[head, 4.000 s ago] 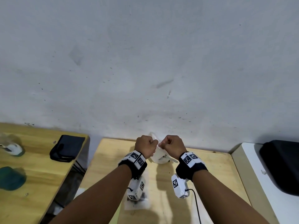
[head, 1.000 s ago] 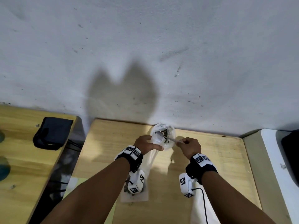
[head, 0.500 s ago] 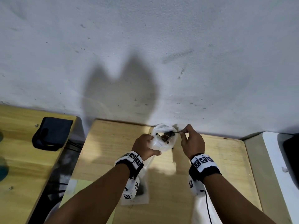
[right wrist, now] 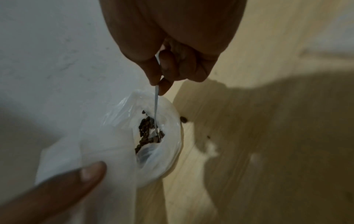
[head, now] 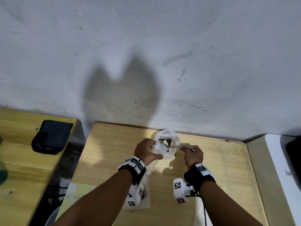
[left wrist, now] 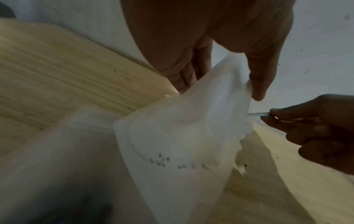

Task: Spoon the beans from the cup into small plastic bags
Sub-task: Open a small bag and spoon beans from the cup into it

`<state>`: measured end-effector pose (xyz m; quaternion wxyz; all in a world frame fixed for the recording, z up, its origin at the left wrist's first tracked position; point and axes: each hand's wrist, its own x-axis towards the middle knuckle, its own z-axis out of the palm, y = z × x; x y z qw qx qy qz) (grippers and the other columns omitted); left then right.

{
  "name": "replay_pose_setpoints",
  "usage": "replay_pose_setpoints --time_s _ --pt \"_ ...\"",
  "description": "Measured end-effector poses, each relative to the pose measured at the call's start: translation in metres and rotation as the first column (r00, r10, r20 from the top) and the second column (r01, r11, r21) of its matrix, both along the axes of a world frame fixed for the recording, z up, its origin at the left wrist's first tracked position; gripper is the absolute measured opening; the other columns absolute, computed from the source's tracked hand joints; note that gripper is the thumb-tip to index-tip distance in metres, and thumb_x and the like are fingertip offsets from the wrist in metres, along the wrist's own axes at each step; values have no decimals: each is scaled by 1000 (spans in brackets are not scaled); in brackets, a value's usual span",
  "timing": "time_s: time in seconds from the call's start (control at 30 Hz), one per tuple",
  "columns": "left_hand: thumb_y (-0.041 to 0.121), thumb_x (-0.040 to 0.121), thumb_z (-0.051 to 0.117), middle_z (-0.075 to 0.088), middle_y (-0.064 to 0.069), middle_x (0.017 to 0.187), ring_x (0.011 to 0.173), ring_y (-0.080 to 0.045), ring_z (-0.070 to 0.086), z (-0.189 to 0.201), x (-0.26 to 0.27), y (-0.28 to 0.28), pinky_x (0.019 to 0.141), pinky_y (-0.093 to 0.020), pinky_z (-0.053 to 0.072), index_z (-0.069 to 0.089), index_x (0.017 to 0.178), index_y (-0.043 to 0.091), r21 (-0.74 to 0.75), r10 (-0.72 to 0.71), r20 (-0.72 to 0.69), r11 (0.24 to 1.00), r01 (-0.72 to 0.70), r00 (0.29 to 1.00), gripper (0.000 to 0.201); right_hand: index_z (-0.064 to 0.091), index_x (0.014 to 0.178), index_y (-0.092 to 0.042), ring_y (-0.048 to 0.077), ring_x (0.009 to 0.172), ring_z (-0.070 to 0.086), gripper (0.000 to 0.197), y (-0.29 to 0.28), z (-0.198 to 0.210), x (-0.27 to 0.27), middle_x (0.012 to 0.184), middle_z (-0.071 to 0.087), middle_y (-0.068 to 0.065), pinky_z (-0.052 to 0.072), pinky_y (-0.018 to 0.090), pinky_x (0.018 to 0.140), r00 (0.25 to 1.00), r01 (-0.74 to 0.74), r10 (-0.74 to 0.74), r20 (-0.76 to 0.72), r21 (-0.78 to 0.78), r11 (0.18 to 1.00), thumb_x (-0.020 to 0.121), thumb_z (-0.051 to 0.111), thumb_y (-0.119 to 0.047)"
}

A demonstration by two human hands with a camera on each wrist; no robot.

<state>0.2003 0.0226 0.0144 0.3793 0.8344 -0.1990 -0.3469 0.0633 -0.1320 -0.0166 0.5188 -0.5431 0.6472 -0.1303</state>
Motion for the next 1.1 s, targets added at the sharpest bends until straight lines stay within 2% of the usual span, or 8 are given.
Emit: replay_pose_setpoints --time_s 0.13,0.33,0.43,0.6,0.77,0.9,1.0,1.1 --pt "31 49 94 61 5 114 97 -12 60 0 3 3 89 -27 52 59 114 15 23 -4 1 1000 4 1000 76 59 76 -11 24 54 37 20 2 1 -3 61 48 9 33 35 55 993 85 -91 70 91 992 73 77 -19" --pt "34 47 94 61 5 117 102 -14 61 0 5 4 91 -32 51 58 114 18 54 8 8 998 -8 1000 78 59 80 -10 20 47 32 15 -12 20 -8 56 43 6 27 28 46 976 131 -139 169 57 990 77 75 -12" --pt "39 42 94 62 5 119 102 -13 62 -1 2 2 90 -32 52 59 112 20 63 20 2 998 -20 1000 81 62 85 -8 19 47 32 14 -17 31 -13 60 47 9 26 26 43 970 131 -140 198 56 990 79 74 -12" --pt "40 42 94 59 5 121 107 -14 58 0 -1 0 92 -30 50 58 114 21 89 29 9 996 -30 1000 83 61 85 -12 15 46 35 10 -21 45 -24 74 66 11 29 24 45 958 127 -133 255 42 991 82 70 -10" --pt "42 42 93 57 5 124 108 -15 58 -1 -4 0 92 -31 49 56 116 23 111 30 5 993 -31 1000 84 61 82 -11 15 46 33 11 -15 50 -28 74 60 12 27 25 46 953 96 -101 287 32 995 81 71 -10" --pt "40 43 93 58 3 123 107 -15 58 -1 -6 0 90 -28 49 57 116 22 116 37 2 992 -37 999 83 53 68 -15 15 45 34 25 -7 52 -24 71 62 10 29 24 45 935 2 13 353 -42 999 80 74 -7" --pt "42 43 93 59 3 122 105 -15 59 -1 -5 0 89 -28 50 58 115 22 117 54 -9 992 -53 998 83 47 64 -11 8 51 46 34 0 55 -18 68 65 1 35 25 54 911 -186 247 331 -207 961 78 78 -7" --pt "44 41 93 59 4 122 105 -14 59 -2 -5 -1 90 -29 50 58 115 23 119 87 -35 989 -83 996 84 47 59 -26 6 54 49 41 2 54 -16 81 72 6 37 25 57 912 -210 293 289 -284 935 80 77 -9"
